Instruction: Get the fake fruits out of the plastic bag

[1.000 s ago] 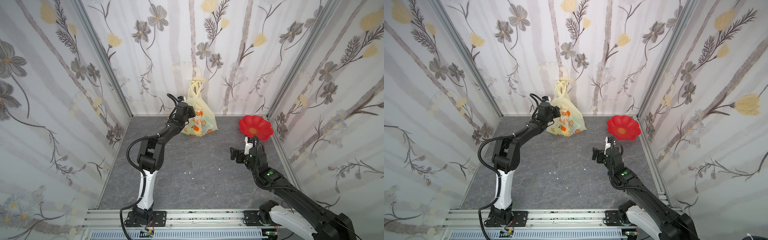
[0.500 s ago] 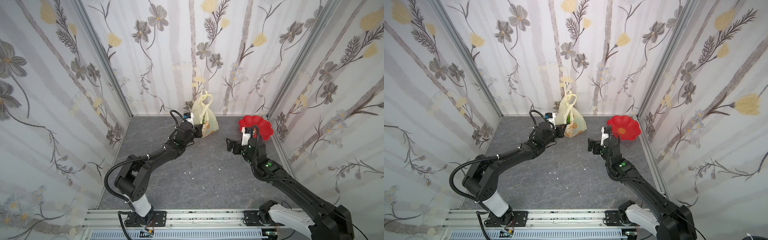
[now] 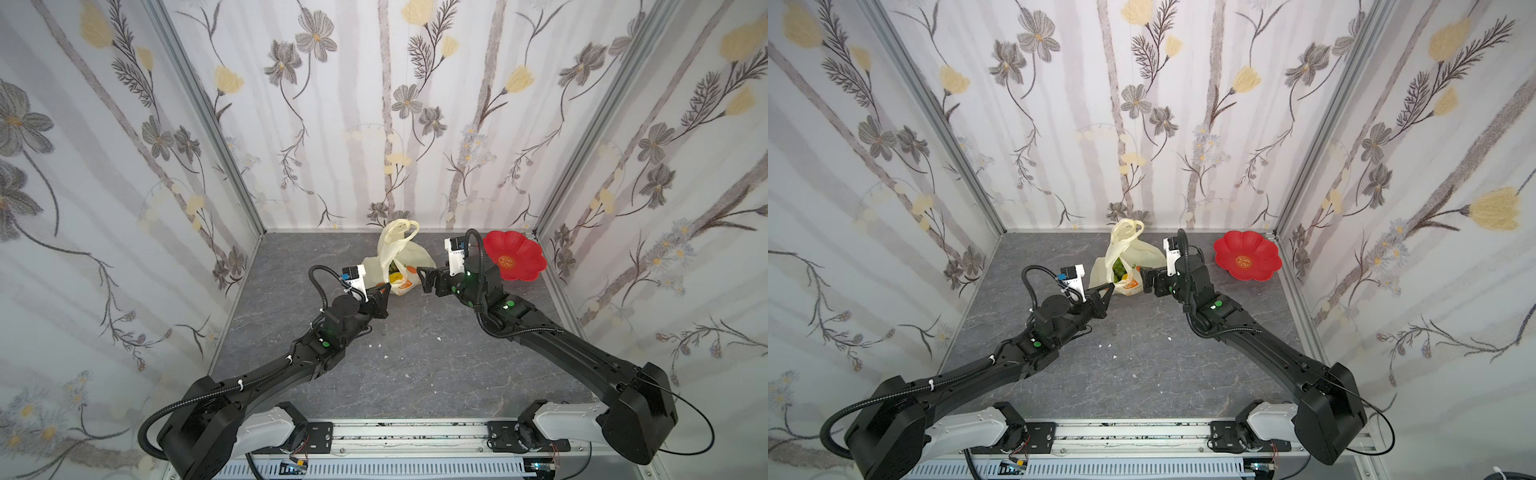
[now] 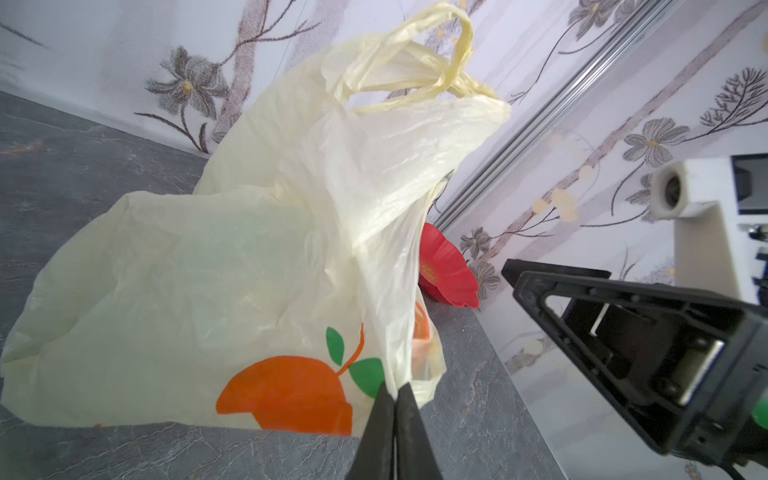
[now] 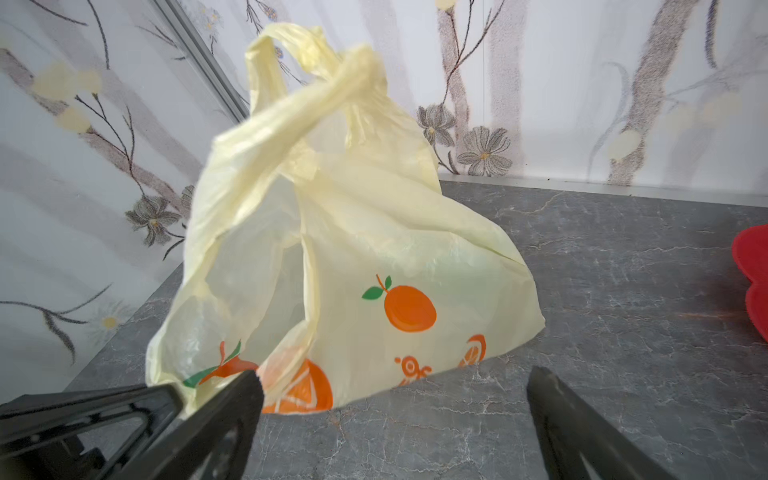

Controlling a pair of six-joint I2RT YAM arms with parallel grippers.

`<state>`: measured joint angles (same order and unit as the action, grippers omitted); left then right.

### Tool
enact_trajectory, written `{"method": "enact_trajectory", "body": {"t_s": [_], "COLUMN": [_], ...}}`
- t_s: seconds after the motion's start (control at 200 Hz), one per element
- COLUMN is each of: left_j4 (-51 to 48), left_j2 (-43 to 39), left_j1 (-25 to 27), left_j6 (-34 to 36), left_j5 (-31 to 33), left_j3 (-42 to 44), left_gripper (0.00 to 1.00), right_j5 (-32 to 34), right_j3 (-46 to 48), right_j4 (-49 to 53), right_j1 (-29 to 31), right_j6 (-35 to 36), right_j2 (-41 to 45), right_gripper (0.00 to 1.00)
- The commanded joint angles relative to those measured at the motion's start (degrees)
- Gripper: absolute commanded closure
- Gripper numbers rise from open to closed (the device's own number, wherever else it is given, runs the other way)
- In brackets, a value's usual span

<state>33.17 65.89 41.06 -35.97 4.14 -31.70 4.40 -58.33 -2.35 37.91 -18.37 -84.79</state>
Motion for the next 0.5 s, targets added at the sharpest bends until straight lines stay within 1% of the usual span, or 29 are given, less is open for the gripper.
{"method": "enact_trajectory", "body": {"t_s": [0.0,0.13,0.15,0.25,0.39,0.495], "left_j4": [2.5,2.4,2.5,2.5,2.5,2.5], "left_j2": [-2.2,-4.0,-4.2,-5.3,-6.3,-6.6], "left_j1": [0.3,0.8,0.9,1.3,1.7,1.9], "left_j6": [-1.0,-0.8,-0.7,-0.3,-0.2,-0.3], "left_j5": [1.5,0.7,0.7,0.8,0.8,1.0], "left_j3": [2.0,3.6,3.7,4.3,5.0,5.5], "left_gripper": [1.0,1.0,1.0,1.0,1.0,1.0], "right_j5": [-0.9,-0.4,-0.3,0.2,4.9,8.7], "right_j3": [-2.3,-6.4,-7.0,-10.7,-17.4,-24.2], "right_j4": [-0.4,2.2,2.5,5.5,12.3,18.9], "right_j1": [1.7,3.8,4.0,5.2,5.9,5.7], "right_j6": [-0.3,-0.1,0.0,0.2,0.1,-0.8], "right_j2": [-2.7,-6.2,-8.3,-12.6,-19.9,-26.0], "right_gripper": [0.0,0.0,0.0,0.0,0.0,0.05]}}
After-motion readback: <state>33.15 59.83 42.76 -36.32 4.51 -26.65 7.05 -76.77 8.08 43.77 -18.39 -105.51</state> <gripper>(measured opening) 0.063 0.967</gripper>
